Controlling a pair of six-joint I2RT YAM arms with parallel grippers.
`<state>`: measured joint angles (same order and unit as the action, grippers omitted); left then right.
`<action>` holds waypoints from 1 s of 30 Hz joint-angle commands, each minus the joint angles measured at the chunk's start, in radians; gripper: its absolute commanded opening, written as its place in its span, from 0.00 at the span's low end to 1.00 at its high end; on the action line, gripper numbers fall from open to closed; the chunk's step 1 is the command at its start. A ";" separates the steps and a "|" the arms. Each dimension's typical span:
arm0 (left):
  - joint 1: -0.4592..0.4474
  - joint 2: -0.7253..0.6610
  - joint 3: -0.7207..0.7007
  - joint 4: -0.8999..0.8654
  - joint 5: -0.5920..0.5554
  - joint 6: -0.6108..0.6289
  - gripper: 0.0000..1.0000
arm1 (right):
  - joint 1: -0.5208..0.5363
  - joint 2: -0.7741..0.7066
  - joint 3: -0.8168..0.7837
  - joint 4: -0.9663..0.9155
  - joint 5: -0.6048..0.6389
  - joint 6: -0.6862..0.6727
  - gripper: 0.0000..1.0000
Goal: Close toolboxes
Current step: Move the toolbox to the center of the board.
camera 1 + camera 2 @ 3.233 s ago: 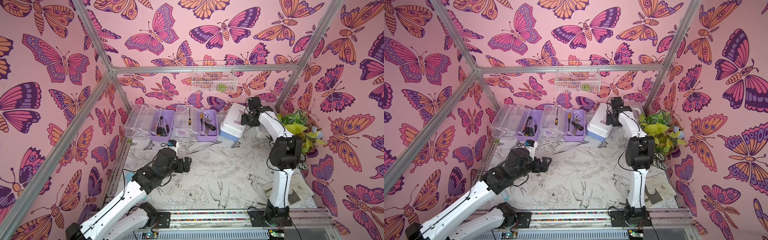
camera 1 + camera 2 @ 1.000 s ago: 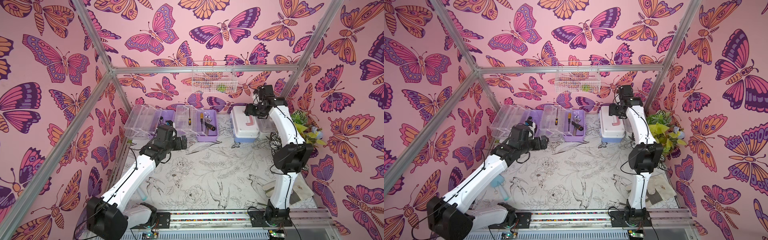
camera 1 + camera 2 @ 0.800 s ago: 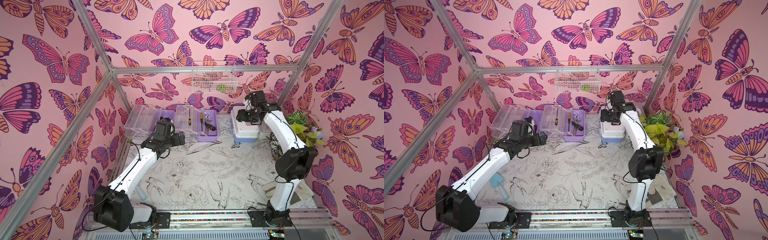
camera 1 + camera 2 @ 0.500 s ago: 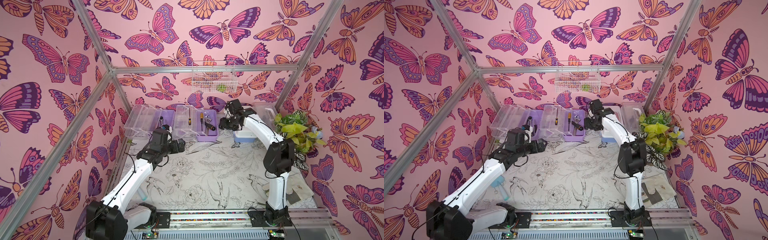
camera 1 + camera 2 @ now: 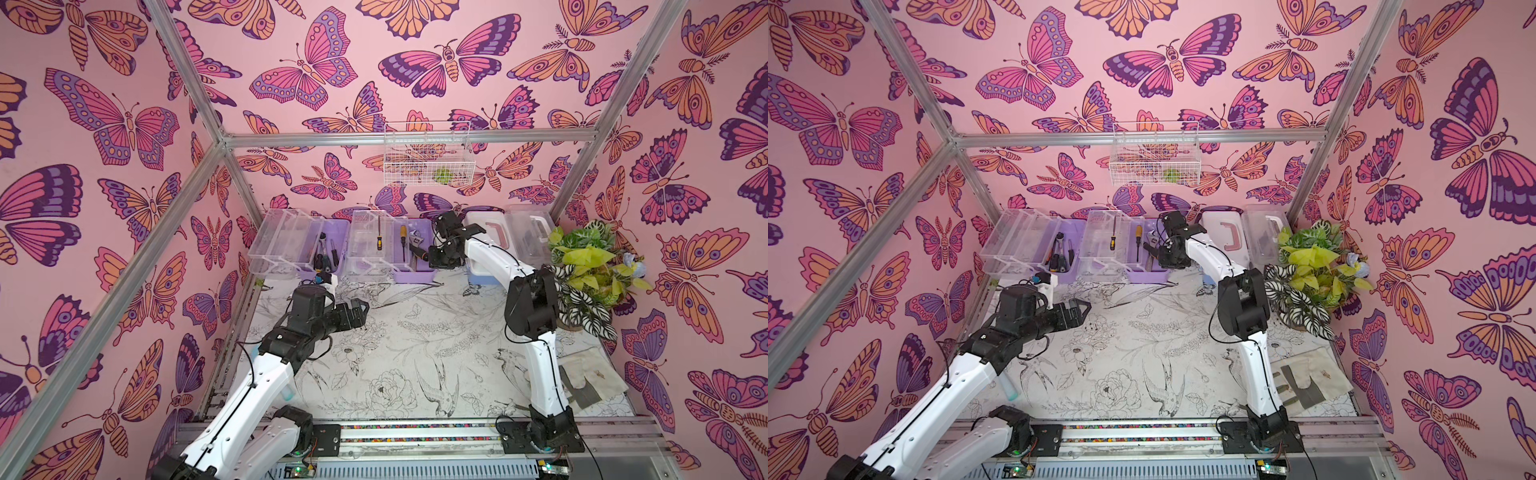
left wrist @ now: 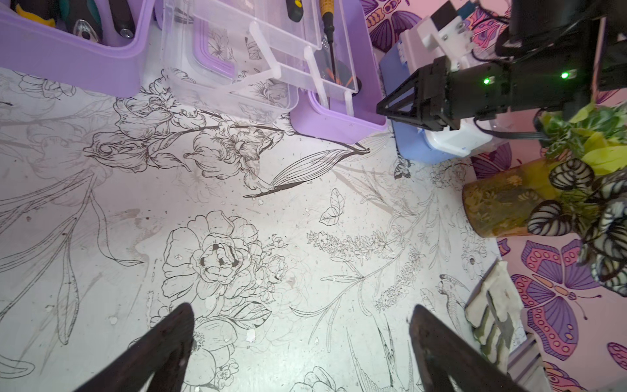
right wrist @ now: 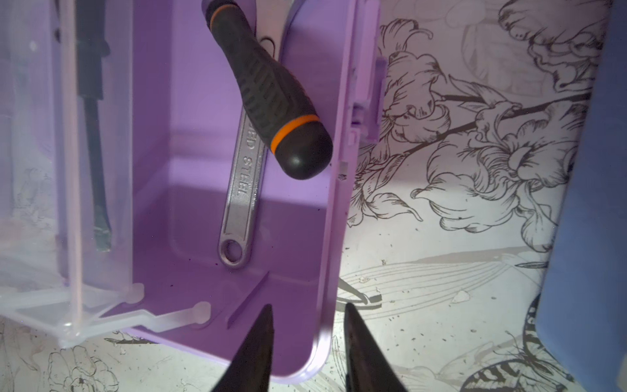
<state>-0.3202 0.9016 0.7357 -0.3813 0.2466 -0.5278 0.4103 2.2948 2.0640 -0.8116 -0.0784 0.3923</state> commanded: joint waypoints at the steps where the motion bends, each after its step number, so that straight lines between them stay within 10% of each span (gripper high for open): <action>1: -0.011 -0.032 0.008 -0.043 0.055 -0.035 0.99 | 0.003 0.021 0.013 -0.033 0.029 0.015 0.30; 18: -0.020 -0.071 0.030 -0.126 0.025 -0.033 0.99 | 0.005 -0.080 -0.191 -0.034 0.056 -0.059 0.09; 30: -0.020 -0.060 0.011 -0.111 -0.076 -0.050 1.00 | 0.038 -0.411 -0.685 0.073 0.039 -0.036 0.11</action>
<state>-0.3351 0.8299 0.7494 -0.4953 0.2119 -0.5674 0.4194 1.9324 1.4784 -0.6537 -0.0292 0.3645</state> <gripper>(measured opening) 0.997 0.122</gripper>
